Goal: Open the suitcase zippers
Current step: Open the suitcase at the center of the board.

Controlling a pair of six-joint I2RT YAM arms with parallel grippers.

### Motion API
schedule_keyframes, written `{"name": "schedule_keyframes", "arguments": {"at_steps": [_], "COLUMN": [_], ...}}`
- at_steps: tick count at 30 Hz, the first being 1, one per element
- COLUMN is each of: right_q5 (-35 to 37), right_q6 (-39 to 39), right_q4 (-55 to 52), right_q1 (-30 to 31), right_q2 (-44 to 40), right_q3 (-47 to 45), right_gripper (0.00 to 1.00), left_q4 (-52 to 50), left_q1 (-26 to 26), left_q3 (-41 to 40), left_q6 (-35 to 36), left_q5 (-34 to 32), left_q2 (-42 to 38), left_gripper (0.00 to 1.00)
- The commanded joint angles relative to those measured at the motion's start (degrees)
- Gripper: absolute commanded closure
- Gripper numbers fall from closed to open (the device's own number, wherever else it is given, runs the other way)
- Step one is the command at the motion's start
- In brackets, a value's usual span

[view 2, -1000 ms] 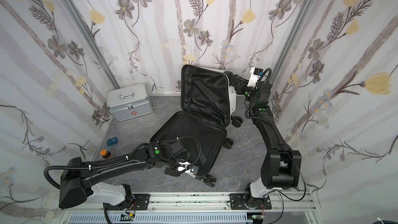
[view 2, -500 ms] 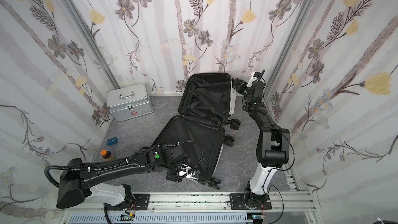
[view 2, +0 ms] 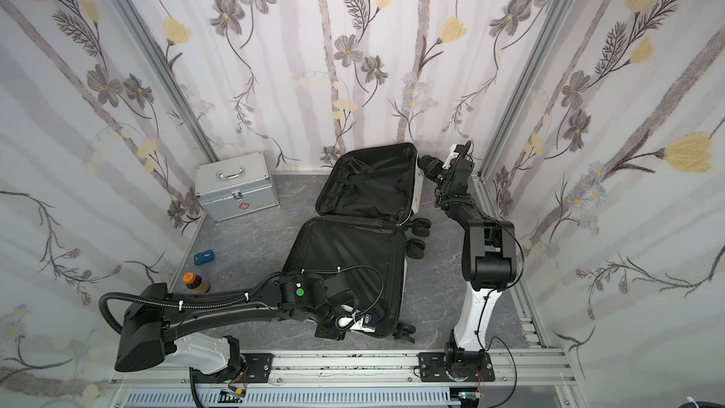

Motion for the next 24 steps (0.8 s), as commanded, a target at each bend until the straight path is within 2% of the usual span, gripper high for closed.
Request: {"name": "schedule_keyframes", "arguments": {"at_steps": [1, 6, 20, 22, 24], "right_q5": [-0.7, -2.5, -4.2, -4.1, -3.8], "right_q6": [-6.2, -4.9, -5.1, -4.9, -5.1], "right_q4": [1.6, 2.2, 0.1, -0.6, -1.6], "right_q1": [0.5, -0.3, -2.4, -2.5, -2.4], "right_q2": [1.7, 3.0, 8.1, 8.3, 8.0], "right_q3": [-0.1, -0.5, 1.2, 1.7, 1.6], "right_gripper": [0.97, 0.86, 0.82, 0.78, 0.67], "left_q4": [8.2, 7.0, 7.6, 7.4, 7.6], "left_q1": [0.3, 0.3, -0.1, -0.1, -0.1], "left_q3": [-0.3, -0.5, -1.2, -1.4, -1.6], "left_q6": [-3.5, -5.9, -12.6, -13.0, -13.4], "left_q5": [-3.2, -2.7, 0.9, 0.1, -1.0], "left_q2": [-0.2, -0.3, 0.1, -0.2, -0.4], "left_gripper": [1.0, 1.0, 1.0, 1.0, 1.0]}}
